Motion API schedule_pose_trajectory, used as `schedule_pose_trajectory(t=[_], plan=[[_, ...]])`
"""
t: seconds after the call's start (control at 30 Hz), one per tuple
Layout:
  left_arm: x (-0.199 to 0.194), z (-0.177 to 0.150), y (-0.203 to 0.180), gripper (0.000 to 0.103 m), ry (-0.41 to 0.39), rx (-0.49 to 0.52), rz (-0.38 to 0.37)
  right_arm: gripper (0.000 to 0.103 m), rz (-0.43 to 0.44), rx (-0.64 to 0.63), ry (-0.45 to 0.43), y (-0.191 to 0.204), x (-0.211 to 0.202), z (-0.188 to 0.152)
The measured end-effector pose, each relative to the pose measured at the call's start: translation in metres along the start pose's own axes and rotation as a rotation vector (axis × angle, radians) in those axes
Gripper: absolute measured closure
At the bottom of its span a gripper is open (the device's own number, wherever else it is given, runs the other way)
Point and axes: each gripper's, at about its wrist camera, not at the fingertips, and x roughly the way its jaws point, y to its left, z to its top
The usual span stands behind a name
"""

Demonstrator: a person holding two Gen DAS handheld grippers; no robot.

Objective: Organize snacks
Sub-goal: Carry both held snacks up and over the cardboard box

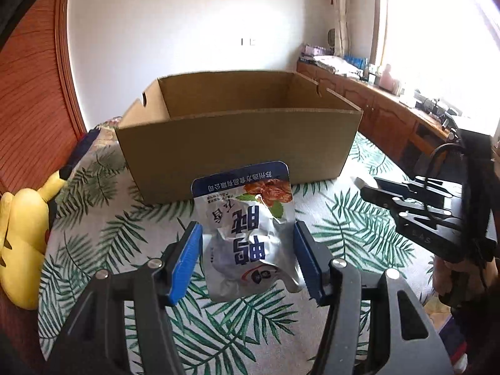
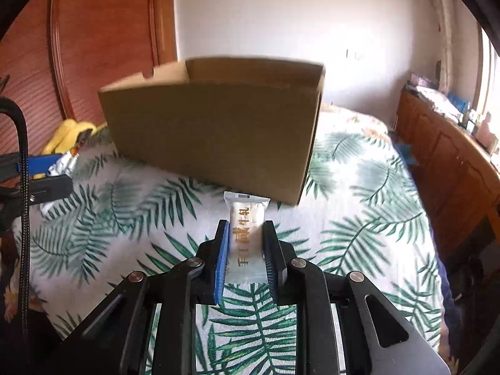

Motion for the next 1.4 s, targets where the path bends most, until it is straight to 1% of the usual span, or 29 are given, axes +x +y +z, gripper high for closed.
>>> schedule_pose_trajectory(t=[0.17, 0.27, 0.47, 0.63, 0.9, 1.13, 1.4], plan=[[-0.015, 0.015, 0.005, 0.045, -0.056, 0.000, -0.002, 0.084, -0.001, 0.008, -0.088, 0.003, -0.032, 0.015], [-0.023, 0.019, 0.009, 0.045, -0.082, -0.007, 0.000, 0.084, -0.002, 0.026, -0.124, 0.007, -0.046, 0.023], [-0.033, 0.030, 0.010, 0.045, -0.121, -0.002, 0.009, 0.084, 0.013, 0.035, -0.188, 0.013, -0.072, 0.035], [-0.035, 0.037, 0.011, 0.044, -0.144, 0.006, 0.010, 0.084, 0.017, 0.045, -0.224, 0.016, -0.079, 0.043], [-0.029, 0.048, 0.017, 0.044, -0.162, -0.001, 0.009, 0.084, 0.017, 0.056, -0.238, 0.010, -0.073, 0.055], [-0.011, 0.064, 0.025, 0.044, -0.169, 0.004, -0.002, 0.084, 0.008, 0.052, -0.243, 0.009, -0.062, 0.070], [0.022, 0.094, 0.039, 0.044, -0.174, 0.024, -0.003, 0.084, 0.005, 0.037, -0.210, 0.006, -0.024, 0.094]])
